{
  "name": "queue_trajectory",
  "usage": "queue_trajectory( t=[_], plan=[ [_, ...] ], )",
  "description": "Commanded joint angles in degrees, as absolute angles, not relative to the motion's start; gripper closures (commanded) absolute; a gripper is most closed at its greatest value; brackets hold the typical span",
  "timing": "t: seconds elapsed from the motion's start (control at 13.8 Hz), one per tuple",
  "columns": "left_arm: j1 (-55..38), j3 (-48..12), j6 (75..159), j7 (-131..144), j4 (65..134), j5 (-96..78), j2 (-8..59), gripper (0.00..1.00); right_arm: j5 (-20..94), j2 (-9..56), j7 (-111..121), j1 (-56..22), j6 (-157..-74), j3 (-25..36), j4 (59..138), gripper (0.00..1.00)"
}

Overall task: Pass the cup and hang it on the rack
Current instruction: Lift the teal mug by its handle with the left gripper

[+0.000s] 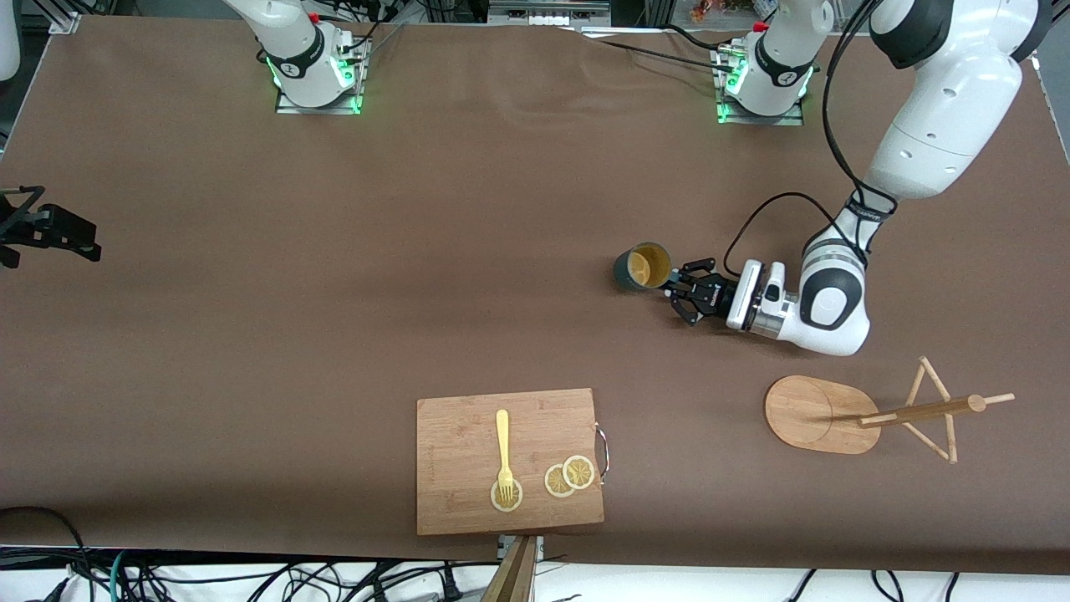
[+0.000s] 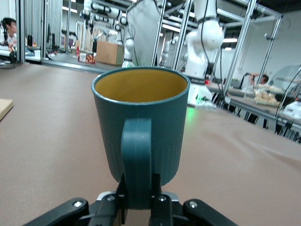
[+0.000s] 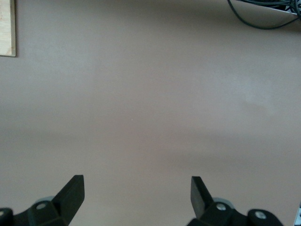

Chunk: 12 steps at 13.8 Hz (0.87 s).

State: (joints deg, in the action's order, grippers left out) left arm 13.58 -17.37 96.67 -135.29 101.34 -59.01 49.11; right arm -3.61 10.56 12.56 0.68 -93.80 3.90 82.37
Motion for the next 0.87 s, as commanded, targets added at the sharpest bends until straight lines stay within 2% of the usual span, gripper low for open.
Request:
queue_trajectory(
  t=[0.0, 0.14, 0.36, 0.8],
  plan=[
    [16.95, -17.67, 92.47, -135.97, 104.49, -60.73, 46.15, 1.00, -0.54, 9.85, 13.45, 1.93, -90.81, 3.16, 82.18, 0.00],
    [19.85, -17.75, 92.02, -136.05, 109.57, -60.82, 43.26, 1.00, 1.93, 9.49, 11.70, 2.72, -89.91, 3.16, 82.44, 0.00],
    [28.19, -17.40, 91.06, -135.79, 118.28, -60.12, 35.44, 1.00, 2.02, 8.18, 11.08, 2.90, -88.15, 3.25, 83.84, 0.00],
    [43.40, -16.70, 88.59, -120.28, 119.62, -56.34, 37.52, 1.00, 1.76, 9.58, 12.13, 2.64, -88.59, 3.52, 83.32, 0.00]
  ],
)
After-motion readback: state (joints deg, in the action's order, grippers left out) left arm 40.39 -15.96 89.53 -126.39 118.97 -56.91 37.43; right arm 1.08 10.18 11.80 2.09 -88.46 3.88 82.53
